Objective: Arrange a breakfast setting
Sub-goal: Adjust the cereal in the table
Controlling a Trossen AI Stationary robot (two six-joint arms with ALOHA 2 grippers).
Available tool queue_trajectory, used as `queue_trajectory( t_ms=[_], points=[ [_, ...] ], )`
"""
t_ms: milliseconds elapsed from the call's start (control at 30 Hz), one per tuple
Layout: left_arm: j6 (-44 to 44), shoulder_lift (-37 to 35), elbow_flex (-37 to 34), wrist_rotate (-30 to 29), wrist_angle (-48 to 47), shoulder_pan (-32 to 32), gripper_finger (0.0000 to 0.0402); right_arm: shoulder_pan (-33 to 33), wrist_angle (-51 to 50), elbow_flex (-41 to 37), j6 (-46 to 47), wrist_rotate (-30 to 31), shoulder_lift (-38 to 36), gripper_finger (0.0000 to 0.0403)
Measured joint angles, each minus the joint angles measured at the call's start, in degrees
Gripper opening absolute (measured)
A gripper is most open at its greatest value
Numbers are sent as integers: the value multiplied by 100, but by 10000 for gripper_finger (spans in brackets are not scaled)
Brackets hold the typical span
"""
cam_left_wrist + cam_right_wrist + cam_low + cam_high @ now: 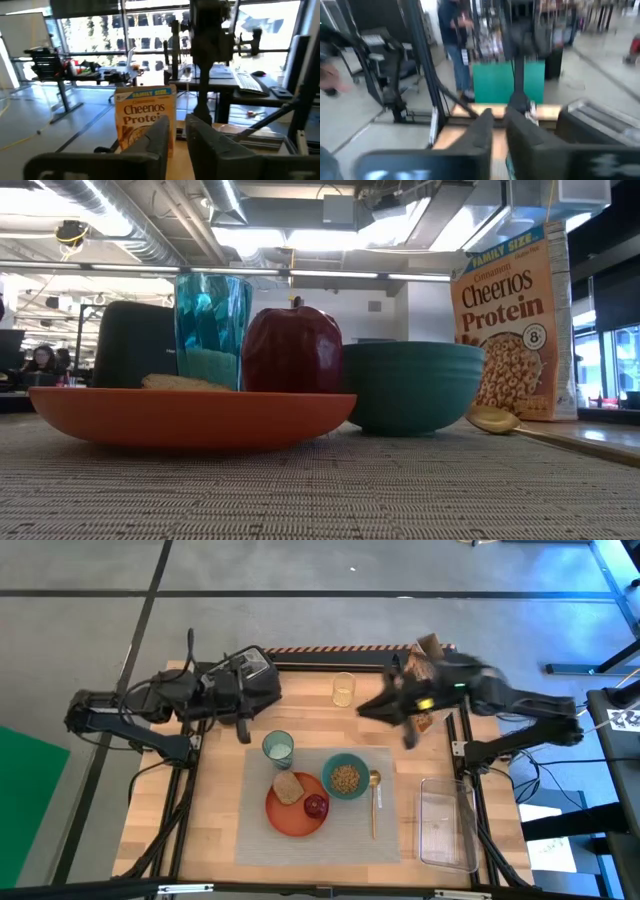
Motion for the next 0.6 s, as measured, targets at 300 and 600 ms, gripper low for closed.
queue_trajectory(
  t_ms=[300, 600],
  points=[
    [35, -1330, -1373, 286, 410, -4, 5, 3, -950, -319, -45, 1341, -1503, 5],
    [-315, -2182, -3223, 430, 1267, -4, 7, 9, -99, -2153, 118, 2544, -2839, 2]
  ],
)
